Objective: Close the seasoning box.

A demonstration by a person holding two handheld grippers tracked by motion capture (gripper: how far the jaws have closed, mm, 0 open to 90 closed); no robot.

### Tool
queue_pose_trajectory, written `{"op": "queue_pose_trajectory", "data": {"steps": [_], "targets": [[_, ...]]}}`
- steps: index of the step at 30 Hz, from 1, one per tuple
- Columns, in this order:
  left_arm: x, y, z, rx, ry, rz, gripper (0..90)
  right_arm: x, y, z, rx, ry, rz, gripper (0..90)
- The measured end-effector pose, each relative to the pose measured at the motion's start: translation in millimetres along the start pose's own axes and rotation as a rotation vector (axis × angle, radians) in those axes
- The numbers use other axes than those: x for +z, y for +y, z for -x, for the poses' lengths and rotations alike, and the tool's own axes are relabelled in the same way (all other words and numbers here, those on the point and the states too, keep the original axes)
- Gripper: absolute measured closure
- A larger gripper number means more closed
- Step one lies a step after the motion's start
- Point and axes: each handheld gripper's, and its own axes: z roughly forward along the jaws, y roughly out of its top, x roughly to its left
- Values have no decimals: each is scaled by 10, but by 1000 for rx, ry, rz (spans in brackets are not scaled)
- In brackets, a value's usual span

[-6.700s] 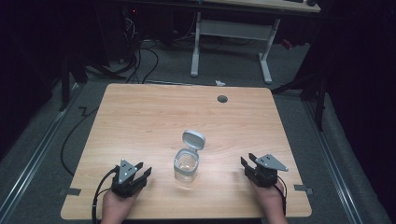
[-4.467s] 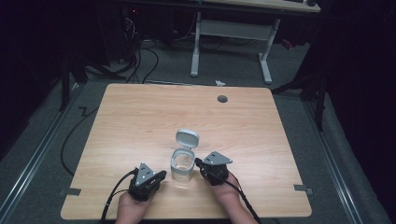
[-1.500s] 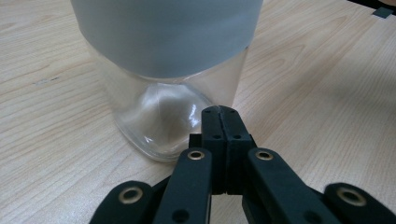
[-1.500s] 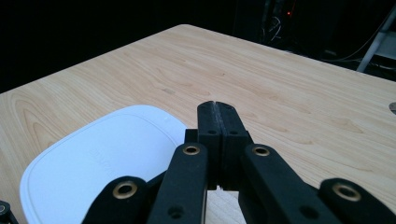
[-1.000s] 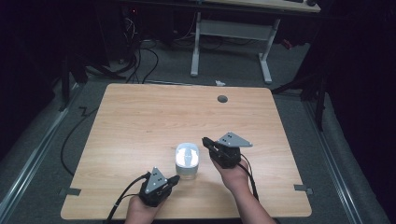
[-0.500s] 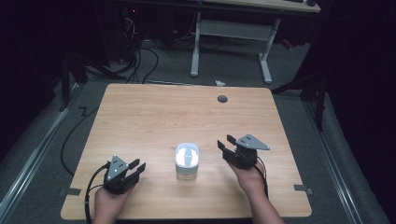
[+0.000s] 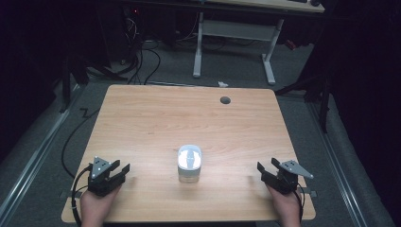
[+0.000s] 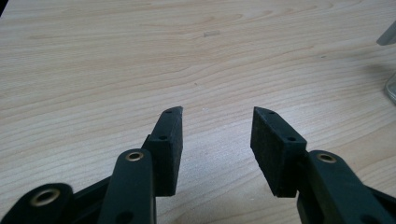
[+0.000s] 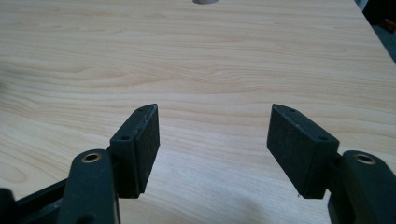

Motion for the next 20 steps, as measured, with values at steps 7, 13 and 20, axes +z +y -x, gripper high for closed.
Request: {"op": "queue_pose_trajectory", "data": {"steps": [7, 13, 20], "targets": [[-1, -65, 51, 26, -7, -11, 526, 35, 43, -71, -42, 11, 22, 350], [5, -81, 46, 30, -10, -15, 516, 105, 32, -161, -76, 42, -6, 348], [-10, -47, 26, 14, -15, -8, 513, 120, 27, -183, -69, 50, -14, 346]]}}
